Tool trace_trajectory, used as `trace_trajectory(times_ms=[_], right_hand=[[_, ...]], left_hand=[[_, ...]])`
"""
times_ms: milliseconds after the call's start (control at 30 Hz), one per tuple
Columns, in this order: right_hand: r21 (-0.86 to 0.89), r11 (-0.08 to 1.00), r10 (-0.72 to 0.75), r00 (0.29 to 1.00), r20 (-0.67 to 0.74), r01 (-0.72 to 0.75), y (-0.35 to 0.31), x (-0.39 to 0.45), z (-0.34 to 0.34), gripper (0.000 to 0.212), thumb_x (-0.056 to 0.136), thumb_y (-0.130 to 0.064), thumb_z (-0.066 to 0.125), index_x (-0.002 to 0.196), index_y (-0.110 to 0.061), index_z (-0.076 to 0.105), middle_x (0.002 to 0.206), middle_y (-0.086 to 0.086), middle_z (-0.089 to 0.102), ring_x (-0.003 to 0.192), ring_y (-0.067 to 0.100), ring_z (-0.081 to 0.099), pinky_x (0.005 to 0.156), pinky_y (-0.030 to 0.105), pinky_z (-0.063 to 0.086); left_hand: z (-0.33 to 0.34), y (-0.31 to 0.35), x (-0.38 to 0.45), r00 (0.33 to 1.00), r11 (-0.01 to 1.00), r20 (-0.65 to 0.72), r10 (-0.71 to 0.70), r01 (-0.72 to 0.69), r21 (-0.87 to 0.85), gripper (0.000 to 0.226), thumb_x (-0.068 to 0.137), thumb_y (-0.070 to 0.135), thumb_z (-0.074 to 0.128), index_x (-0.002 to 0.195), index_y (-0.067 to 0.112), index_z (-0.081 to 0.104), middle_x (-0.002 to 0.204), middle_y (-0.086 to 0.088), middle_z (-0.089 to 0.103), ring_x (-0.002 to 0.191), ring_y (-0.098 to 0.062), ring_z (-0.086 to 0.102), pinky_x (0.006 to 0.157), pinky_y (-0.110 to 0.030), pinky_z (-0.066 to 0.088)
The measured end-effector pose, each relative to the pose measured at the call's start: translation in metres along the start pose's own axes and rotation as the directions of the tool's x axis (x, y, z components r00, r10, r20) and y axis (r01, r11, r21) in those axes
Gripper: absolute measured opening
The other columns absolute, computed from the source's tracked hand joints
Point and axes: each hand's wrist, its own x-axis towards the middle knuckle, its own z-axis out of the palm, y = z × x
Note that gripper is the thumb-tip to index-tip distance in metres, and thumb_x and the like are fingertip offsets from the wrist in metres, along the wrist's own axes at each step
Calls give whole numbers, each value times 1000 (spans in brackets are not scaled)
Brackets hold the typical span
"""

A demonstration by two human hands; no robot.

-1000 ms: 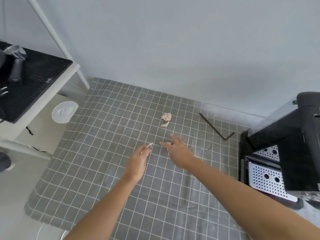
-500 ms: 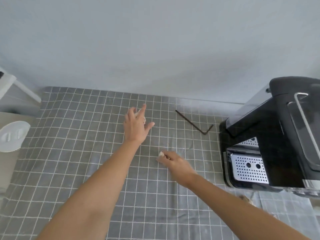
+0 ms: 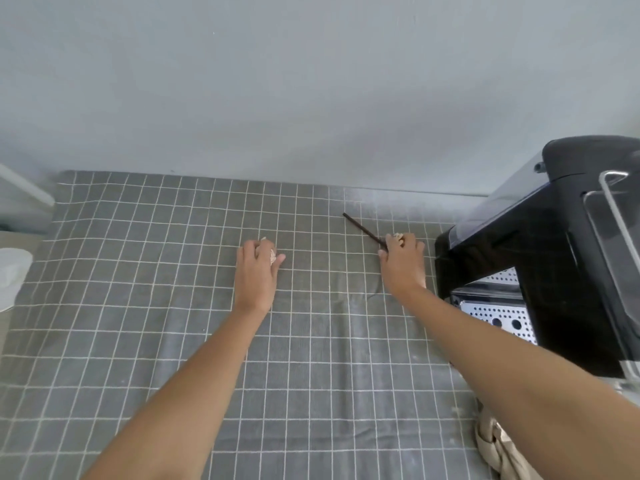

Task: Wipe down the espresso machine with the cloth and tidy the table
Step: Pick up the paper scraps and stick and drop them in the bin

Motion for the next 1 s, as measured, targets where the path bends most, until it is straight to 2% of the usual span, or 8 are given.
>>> trace_trajectory(times_ms=[133,267,467,600,700,767,867,1000], right_hand=[[-89,996,-15,1000,-25,13,3,4,3,30,99,-23,50,126,-10,57,128,14,55,115,30,44,96,39,46],[-96,992,-86,995,-40,82,-4,-18,-6,18,98,-24,52,110,-12,61,114,10,62,107,28,50,90,35,42],[160,975,-165,985,46,156,-11,-91,-38,9,102,-19,37,106,-19,46,80,-3,63,77,21,59,95,41,38],[470,878,-209,956,207,90,10,-146,-73,34,103,-17,39,137,-16,35,74,-3,60,64,12,56,62,26,45],[450,886,-249,936,251,115,52,-186,-87,33,102,-17,40,134,-12,49,96,8,69,84,23,64,72,31,51],[462,882,-238,932,274,90,92,-212,-92,29,101,-17,41,123,-14,60,92,4,67,80,20,61,66,25,46],[488,872,-196,936,292,30,164,-253,-103,20,99,-17,44,110,-18,61,85,-2,66,71,12,58,63,24,46],[536,844,-128,959,254,-29,277,-304,-129,22,99,-7,41,96,-26,51,75,-17,51,65,-2,46,60,15,34]], left_hand=[[-14,-3,-21,1000,1000,-30,0,0,-13,27,96,36,48,100,10,57,97,-6,59,87,-22,52,65,-23,37],[-23,12,-42,998,995,-40,-40,36,-90,34,97,40,42,112,12,54,107,-4,62,96,-23,54,69,-27,45],[-37,68,-74,983,875,83,-163,183,-447,38,98,33,46,129,12,41,92,-1,58,67,-12,52,62,-18,42],[-40,117,-112,968,800,200,-149,237,-551,30,95,38,49,112,15,56,65,1,54,53,-16,47,51,-29,42],[-34,157,-145,942,745,307,-132,299,-596,13,95,31,52,101,21,59,75,-6,59,60,-16,58,61,-34,55],[-27,191,-172,923,708,373,-100,329,-625,9,96,28,52,99,24,60,79,-3,59,62,-5,57,67,-30,57],[-13,243,-211,886,679,459,-60,373,-632,12,96,27,52,104,24,60,91,-3,66,81,-10,64,68,-25,55],[17,318,-264,835,692,549,-16,406,-597,14,94,32,54,107,29,57,97,-3,70,90,-21,68,75,-40,58]])
